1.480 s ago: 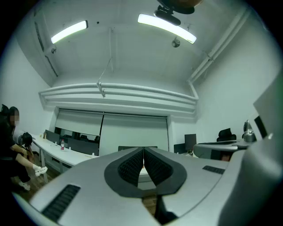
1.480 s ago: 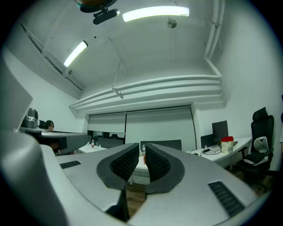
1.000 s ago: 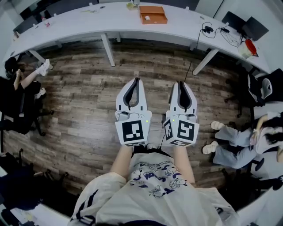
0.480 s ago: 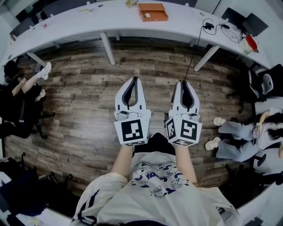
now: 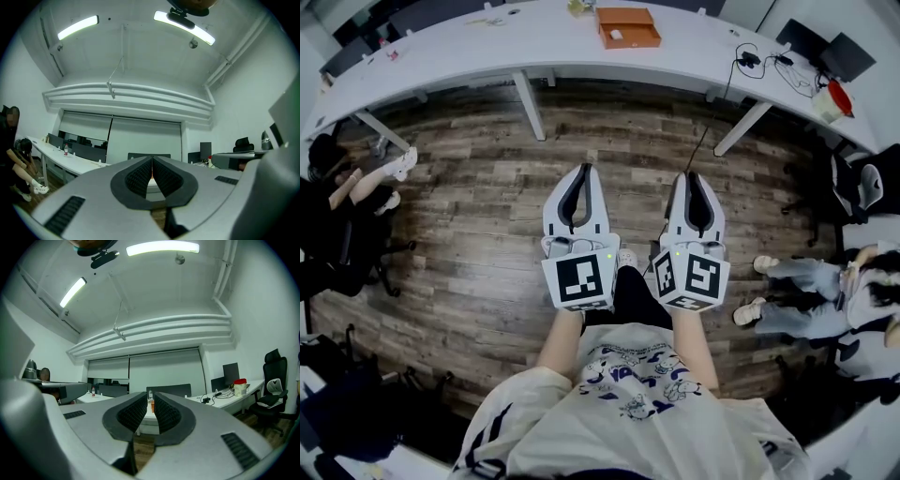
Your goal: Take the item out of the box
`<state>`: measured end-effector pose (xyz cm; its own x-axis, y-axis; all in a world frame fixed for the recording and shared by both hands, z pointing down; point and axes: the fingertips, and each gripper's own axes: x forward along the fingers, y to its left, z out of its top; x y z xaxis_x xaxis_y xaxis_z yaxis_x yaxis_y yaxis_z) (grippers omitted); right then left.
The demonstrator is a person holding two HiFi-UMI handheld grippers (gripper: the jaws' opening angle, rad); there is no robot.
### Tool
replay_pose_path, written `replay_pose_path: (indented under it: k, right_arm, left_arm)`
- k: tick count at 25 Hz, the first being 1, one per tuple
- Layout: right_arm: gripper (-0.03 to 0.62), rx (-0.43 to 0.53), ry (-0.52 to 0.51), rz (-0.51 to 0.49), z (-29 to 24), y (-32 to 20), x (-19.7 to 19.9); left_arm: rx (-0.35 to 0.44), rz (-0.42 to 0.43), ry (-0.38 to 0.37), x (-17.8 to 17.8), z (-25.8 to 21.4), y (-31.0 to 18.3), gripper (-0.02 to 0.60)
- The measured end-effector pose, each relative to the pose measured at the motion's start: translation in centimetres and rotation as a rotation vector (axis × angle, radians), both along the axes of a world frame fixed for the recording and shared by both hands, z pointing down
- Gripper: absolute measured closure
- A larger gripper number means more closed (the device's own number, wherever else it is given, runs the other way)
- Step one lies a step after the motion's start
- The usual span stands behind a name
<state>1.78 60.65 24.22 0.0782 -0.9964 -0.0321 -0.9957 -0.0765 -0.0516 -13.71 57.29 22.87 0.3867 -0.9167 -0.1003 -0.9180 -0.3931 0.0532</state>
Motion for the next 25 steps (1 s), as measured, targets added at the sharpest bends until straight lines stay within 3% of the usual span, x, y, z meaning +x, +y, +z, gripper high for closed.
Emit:
replay_pose_path:
  k: [4, 21, 25]
  right_arm:
    - [0.533, -0.005, 0.001, -0.008, 0.2, -2.8, 1.3]
    - [0.533, 0.007, -0.011, -0.102, -1.0, -17.5, 8.3]
    - [0.533, -0.006, -0.017, -0.113, -0.4, -20.0, 9.7]
  left_arm:
    - [-0.006, -0.003, -0.038, 1.3, 0.4, -2.6, 0.561]
    - [0.011, -0.103, -0.044, 8.0, -0.9, -15.5, 0.561]
    - [0.017, -0.123, -0.005, 9.3, -0.9, -17.6, 0.561]
